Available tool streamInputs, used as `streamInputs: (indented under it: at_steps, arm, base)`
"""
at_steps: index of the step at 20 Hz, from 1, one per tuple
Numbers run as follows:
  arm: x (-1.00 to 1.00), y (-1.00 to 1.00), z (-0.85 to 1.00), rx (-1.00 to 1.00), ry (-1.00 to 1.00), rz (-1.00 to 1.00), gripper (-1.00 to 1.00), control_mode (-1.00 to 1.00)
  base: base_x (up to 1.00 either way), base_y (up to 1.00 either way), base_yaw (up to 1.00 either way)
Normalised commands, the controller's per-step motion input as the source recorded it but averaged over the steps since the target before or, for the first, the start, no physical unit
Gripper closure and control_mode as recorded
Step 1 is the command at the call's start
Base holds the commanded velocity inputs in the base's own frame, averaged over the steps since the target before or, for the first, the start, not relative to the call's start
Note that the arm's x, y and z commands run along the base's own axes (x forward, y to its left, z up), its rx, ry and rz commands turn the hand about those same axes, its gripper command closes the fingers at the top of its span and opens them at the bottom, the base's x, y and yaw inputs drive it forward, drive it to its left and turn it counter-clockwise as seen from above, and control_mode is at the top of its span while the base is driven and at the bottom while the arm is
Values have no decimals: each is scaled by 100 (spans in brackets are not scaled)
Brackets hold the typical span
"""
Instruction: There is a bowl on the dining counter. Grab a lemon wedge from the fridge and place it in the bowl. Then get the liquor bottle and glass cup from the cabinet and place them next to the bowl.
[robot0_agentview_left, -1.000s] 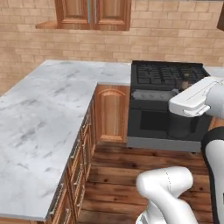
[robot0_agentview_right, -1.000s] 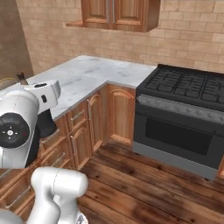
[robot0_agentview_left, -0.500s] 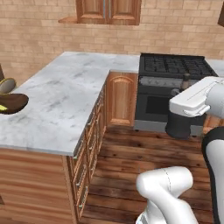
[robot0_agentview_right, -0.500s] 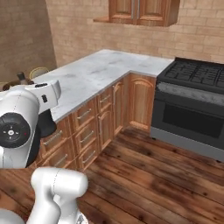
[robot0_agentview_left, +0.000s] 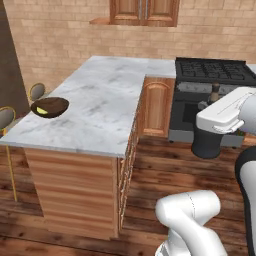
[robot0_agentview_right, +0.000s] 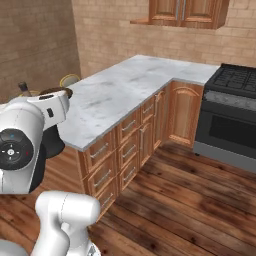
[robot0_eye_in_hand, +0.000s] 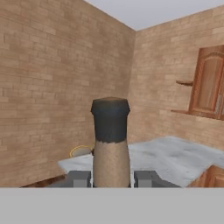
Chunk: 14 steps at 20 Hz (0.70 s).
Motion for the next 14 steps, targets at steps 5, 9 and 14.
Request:
streamInputs:
  at_steps: [5,9,14]
  arm:
    - [0,0,0,0,0,0,100,100]
    - [0,0,0,0,0,0,100,100]
    - [0,0,0,0,0,0,100,100]
  base:
    - [40,100,-11]
    - [44,100,-13]
    - [41,100,-22]
